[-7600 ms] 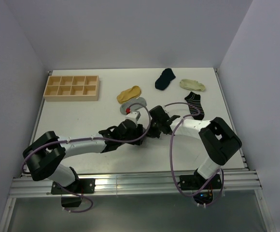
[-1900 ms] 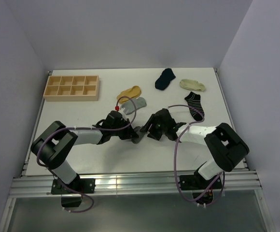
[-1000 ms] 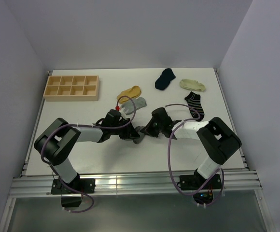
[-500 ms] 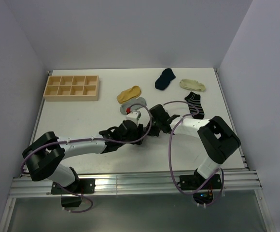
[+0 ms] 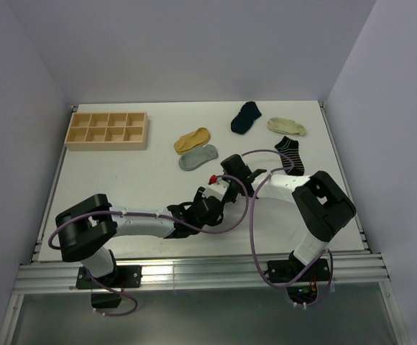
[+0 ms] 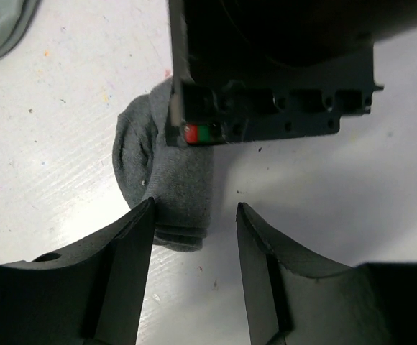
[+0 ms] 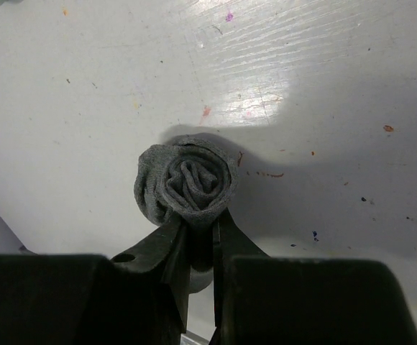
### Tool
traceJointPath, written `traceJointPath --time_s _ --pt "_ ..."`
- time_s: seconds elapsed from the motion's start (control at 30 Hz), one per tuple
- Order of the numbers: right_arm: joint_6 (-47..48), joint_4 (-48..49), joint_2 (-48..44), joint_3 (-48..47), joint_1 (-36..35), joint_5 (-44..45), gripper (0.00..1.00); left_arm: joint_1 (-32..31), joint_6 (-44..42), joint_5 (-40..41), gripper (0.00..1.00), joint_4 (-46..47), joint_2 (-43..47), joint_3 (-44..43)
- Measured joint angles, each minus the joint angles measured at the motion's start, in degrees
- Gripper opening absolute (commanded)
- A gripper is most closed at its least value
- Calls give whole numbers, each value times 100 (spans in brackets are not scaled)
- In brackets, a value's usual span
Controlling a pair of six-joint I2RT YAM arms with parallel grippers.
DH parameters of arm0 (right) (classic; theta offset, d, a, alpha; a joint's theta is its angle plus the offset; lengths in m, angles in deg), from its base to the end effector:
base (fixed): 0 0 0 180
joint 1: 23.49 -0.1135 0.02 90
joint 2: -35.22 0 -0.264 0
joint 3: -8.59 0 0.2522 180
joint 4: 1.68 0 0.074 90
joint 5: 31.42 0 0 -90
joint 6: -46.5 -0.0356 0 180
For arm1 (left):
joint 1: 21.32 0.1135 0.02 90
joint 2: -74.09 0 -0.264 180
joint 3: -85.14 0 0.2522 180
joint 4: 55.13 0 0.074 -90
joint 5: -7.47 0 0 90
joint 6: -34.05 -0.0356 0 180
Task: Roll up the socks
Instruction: Roll the sock at the center of the board.
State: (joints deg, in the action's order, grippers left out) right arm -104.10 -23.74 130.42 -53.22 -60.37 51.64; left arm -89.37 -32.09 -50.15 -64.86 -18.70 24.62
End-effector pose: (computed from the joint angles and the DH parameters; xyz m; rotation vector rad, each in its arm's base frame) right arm 0.2506 0.1934 0.1476 0.5117 2.6874 0.7488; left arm 0.1386 -0.2929 0.1729 0.5550 2.1110 -0.2558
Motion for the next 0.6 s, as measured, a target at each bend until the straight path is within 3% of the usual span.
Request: traceJointPath --time_s 0.37,0.47,0.57,0.6 --pt "0 9 17 -7 0 -50 0 -133 -260 531 47 92 -675 -197" --pt "0 13 17 -7 0 -63 0 -140 -275 643 40 94 -793 -229" --pt "0 15 17 -7 2 -66 0 -153 -216 682 25 105 -848 -247" --pt "0 15 17 -7 2 -66 0 -164 -195 699 14 107 -850 -247"
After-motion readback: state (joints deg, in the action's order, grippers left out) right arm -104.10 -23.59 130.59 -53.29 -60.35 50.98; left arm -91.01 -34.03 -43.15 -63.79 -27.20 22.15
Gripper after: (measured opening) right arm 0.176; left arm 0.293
